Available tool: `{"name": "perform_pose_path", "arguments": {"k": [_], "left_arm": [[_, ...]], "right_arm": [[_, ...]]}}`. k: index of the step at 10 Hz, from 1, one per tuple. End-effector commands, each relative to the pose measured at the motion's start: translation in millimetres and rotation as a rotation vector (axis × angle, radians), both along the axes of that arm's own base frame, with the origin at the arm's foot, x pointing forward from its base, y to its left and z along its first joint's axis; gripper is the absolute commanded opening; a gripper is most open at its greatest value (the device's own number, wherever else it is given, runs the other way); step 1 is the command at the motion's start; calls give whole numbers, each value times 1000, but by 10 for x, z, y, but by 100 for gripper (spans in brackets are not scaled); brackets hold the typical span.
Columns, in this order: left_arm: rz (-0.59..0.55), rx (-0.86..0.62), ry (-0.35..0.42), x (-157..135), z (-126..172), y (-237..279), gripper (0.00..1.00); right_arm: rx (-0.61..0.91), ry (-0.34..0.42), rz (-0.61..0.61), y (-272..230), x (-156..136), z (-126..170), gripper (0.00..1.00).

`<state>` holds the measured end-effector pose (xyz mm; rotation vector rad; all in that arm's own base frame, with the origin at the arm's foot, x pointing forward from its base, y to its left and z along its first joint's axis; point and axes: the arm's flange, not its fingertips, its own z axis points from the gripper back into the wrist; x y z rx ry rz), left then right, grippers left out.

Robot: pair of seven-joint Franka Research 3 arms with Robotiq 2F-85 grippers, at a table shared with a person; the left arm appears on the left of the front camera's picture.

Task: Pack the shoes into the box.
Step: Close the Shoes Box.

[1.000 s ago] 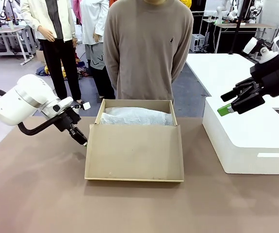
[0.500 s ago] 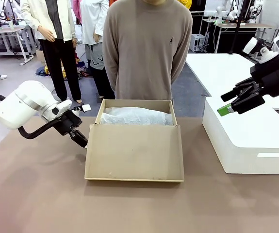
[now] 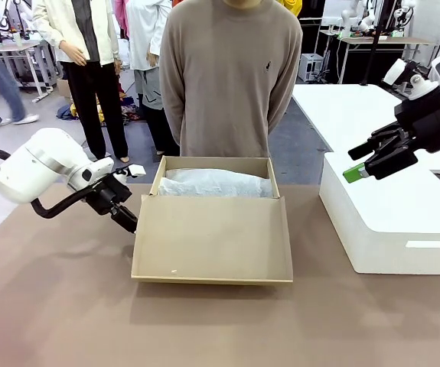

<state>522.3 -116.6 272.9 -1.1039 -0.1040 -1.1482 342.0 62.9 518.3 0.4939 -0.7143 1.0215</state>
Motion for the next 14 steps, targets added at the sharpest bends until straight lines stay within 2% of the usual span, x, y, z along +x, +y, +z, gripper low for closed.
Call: {"name": "perform_pose_path", "arguments": {"k": [1,5,8,14], "left_arm": [[-21,-65,5,35,17,49,0],[-56,-183,37,71,95,137,0],[-78,-296,25,106,233,109,0],[106,-364,-30,144,541,95,0]], "right_arm": [[31,-22,22,7,38,-21,100],[31,-22,22,7,38,-21,100],[31,-22,22,7,38,-21,100],[31,-22,22,7,38,-21,100]]}}
